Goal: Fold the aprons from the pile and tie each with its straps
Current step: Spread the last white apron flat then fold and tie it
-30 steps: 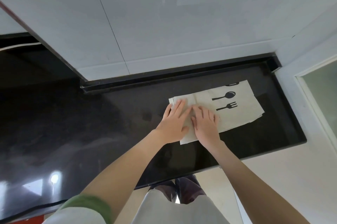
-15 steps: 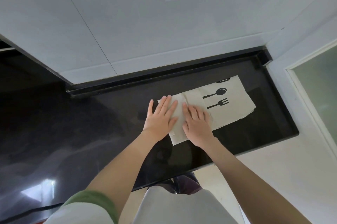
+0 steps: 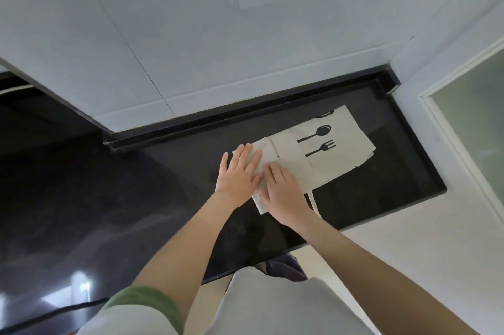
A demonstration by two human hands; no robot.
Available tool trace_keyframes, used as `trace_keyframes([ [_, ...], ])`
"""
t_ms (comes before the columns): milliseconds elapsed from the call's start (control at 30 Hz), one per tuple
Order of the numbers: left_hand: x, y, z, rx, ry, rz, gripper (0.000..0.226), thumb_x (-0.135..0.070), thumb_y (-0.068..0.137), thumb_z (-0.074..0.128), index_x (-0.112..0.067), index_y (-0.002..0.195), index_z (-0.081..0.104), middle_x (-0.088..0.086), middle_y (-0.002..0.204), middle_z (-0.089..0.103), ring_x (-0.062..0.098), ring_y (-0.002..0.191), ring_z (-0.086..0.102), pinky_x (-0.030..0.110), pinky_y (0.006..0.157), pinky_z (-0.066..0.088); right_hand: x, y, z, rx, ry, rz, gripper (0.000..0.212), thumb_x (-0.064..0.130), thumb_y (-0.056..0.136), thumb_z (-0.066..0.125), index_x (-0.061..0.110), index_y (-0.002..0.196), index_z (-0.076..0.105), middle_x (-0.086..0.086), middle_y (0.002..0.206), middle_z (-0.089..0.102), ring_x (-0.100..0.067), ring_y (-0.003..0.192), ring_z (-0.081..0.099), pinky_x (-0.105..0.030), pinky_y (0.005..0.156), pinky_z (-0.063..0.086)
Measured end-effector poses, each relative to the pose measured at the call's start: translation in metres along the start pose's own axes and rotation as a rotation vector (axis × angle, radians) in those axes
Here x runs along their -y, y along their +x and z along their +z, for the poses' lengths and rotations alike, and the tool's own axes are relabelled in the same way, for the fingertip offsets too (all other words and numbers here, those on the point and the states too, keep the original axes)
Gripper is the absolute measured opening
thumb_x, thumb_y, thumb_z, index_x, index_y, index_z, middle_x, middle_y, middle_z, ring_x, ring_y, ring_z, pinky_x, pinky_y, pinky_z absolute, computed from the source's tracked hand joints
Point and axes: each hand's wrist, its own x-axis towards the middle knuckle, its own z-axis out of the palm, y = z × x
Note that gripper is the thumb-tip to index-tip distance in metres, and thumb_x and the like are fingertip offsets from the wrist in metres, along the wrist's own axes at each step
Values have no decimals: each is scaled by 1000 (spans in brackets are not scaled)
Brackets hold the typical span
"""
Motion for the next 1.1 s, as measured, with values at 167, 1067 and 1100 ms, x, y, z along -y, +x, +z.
trace_keyframes([
  [167, 13, 0, -13, -27, -104, 15, 52, -27, 105, 28, -27, 154, 11, -2, 161, 7, 17, 147, 6, 38, 117, 16, 14, -2, -17, 445, 37, 95, 92, 71, 87, 37, 18, 154, 4, -12, 162, -2, -32, 149, -4, -54, 119, 5],
  [1067, -51, -18, -23, -148, -1066, -254, 49, -30, 102, 42, -17, 147, 32, 0, 145, 42, 14, 121, 49, 28, 100, 45, -36, 14, -54, 243, 1244, 699, 47, 7, 87, 54, 27, 130, 54, -2, 122, 58, -27, 115, 55, -46, 96, 52],
  [1100, -52, -17, -20, -156, -970, -190, 52, -30, 102, 41, -17, 150, 28, 0, 151, 35, 18, 131, 41, 33, 110, 38, -41, 13, -53, 212, 1218, 740, 44, 6, 90, 54, 24, 130, 54, -2, 121, 59, -25, 114, 56, -44, 97, 51],
])
